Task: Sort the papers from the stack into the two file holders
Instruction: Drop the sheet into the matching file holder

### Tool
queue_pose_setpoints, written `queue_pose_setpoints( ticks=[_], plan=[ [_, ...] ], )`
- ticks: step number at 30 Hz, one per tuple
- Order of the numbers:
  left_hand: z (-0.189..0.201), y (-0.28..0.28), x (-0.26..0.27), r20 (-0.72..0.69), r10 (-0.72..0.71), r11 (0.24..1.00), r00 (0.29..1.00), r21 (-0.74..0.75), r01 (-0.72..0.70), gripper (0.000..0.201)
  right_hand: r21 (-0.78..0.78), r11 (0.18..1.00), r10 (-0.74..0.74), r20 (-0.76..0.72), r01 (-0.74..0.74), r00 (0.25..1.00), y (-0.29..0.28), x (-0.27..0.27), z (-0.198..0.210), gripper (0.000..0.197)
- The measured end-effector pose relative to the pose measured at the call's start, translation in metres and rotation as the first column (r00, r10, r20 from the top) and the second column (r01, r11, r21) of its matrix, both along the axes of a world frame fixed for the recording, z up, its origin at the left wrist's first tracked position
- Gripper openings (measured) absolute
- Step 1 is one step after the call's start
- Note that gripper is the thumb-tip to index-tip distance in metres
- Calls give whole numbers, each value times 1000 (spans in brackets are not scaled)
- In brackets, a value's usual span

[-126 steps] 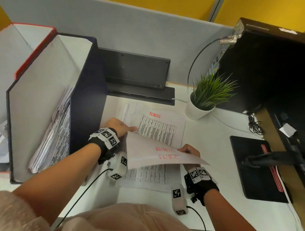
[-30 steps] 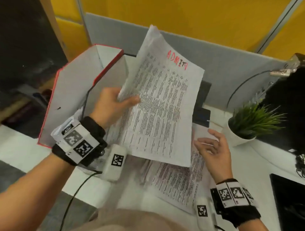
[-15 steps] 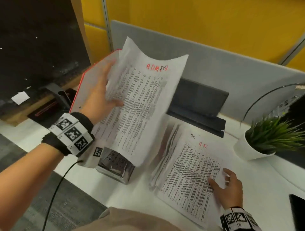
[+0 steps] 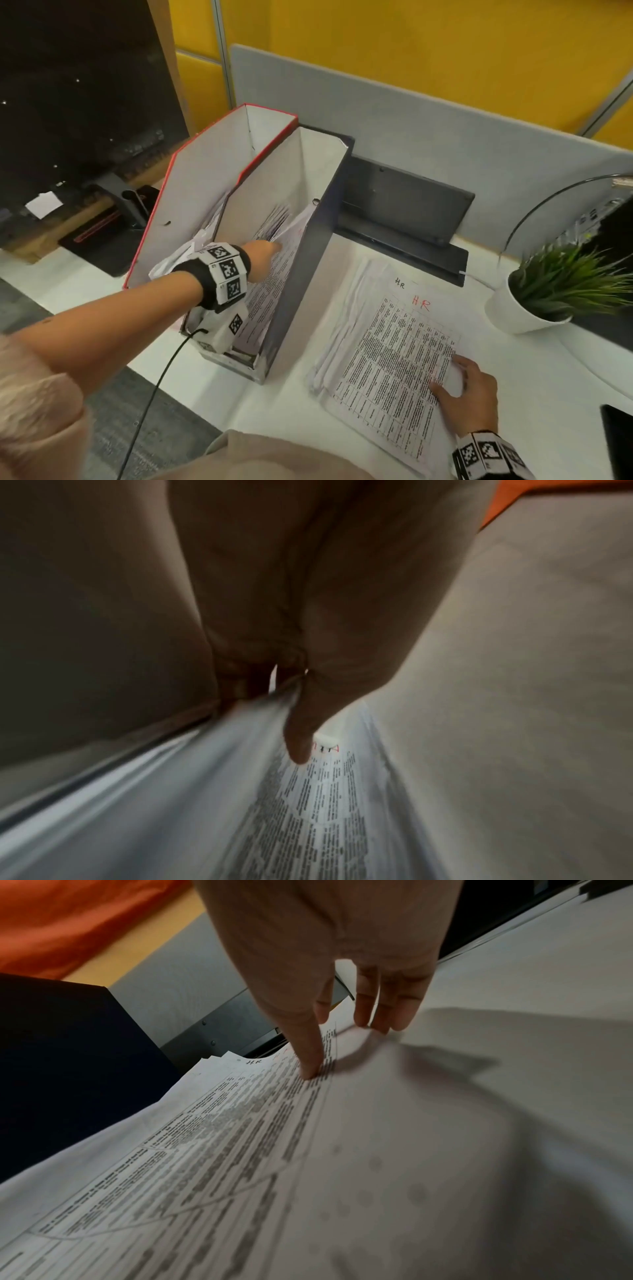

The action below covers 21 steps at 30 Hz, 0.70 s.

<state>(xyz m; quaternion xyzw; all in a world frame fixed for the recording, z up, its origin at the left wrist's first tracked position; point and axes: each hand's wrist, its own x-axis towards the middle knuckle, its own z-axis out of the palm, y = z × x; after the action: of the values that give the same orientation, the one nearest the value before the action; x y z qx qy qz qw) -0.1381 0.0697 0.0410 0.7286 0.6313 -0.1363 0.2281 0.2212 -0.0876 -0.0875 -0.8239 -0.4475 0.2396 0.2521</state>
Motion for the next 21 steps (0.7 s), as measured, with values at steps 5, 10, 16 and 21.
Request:
queue_pose_setpoints(
  ticks=[5,10,16,21],
  plan=[
    [-3,6,3,-230,-97,995,968,11,103,67,-15,1000,11,8,-11,1000,0,-2,3,66],
    [32,8,8,262,70,908,963,384,-170,43,-21,1000,22,12,-22,1000,-2,-3,6,65],
    [79,-26,63,703,-293,671,649,634,-384,23,-38,999,28,14,-28,1000,-1,-7,10,64],
    [36,-56,121,640,-336,770,691,609,-189,20,-42,999,27,14,-26,1000,0,-8,12,63]
  ],
)
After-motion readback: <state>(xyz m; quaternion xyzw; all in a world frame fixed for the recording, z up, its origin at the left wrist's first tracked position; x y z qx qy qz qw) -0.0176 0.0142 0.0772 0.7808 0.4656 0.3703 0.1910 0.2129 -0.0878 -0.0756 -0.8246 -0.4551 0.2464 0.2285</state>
